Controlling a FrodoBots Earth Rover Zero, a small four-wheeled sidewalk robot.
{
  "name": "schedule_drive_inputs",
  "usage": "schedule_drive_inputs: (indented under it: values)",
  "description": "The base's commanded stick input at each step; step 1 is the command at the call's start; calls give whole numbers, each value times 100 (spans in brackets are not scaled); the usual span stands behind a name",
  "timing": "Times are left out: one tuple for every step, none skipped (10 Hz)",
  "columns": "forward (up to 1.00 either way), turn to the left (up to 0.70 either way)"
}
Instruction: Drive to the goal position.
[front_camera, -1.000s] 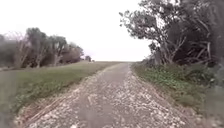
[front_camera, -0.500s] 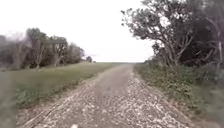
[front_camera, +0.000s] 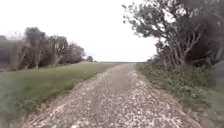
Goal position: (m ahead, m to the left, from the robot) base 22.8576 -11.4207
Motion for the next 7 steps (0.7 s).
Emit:
schedule_drive_inputs:
  values:
    - [85, 0]
    - [85, 0]
    - [85, 0]
    - [85, 0]
    - [85, 0]
    - [85, 0]
    - [85, -12]
